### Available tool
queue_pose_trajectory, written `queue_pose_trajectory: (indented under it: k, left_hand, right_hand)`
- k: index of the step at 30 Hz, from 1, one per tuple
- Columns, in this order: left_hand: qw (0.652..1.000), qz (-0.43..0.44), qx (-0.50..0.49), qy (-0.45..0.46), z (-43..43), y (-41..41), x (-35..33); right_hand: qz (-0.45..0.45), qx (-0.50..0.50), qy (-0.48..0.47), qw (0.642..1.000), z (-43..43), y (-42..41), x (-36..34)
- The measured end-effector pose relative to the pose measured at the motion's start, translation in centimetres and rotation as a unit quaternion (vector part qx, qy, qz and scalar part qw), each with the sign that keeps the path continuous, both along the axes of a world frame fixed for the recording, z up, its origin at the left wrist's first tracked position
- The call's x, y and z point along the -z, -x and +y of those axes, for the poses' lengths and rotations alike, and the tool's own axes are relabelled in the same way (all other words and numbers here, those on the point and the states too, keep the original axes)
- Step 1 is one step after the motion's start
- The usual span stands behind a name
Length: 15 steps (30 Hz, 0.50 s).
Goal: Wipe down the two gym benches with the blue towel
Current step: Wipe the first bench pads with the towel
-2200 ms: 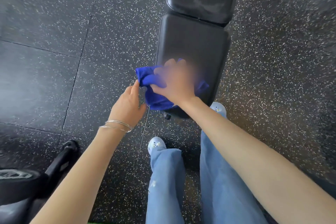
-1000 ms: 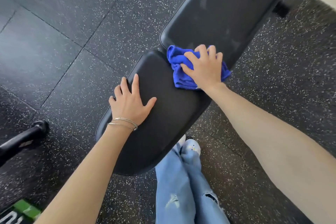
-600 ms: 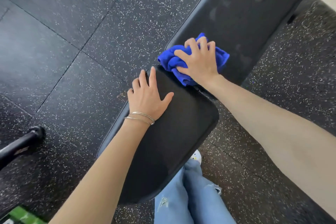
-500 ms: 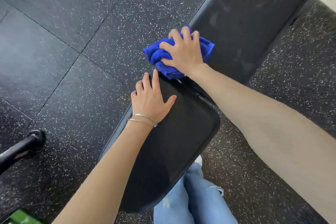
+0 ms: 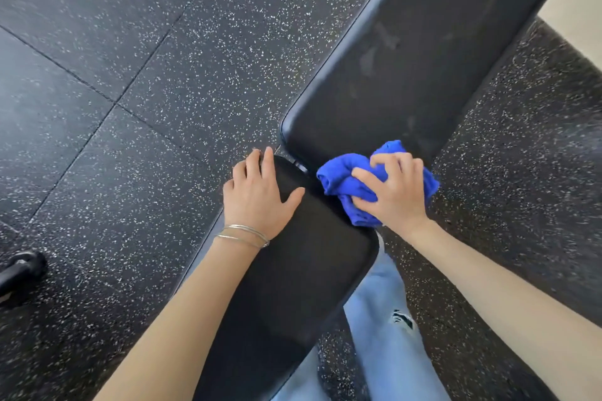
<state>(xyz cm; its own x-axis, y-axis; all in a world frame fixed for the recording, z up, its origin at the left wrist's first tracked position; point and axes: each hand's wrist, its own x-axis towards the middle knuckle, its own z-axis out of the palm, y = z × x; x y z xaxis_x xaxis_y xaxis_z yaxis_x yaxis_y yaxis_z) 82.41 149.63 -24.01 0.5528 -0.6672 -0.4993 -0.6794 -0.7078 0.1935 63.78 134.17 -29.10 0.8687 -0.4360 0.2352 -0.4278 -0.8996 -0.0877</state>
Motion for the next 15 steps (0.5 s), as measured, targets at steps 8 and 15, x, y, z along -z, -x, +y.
queue_pose_trajectory:
  k: [8,15]
  left_hand:
    - [1.0,-0.007,-0.03,-0.002,-2.2,0.1,0.7]
    - [0.999,0.026,-0.034,0.008,-4.6,-0.8,0.8]
  right_hand:
    - [0.025,0.062,-0.016,0.998,-1.1,-9.7,-0.9]
    - [0.061,0.005,-0.027,0.998,-8.0,-16.5,-1.3]
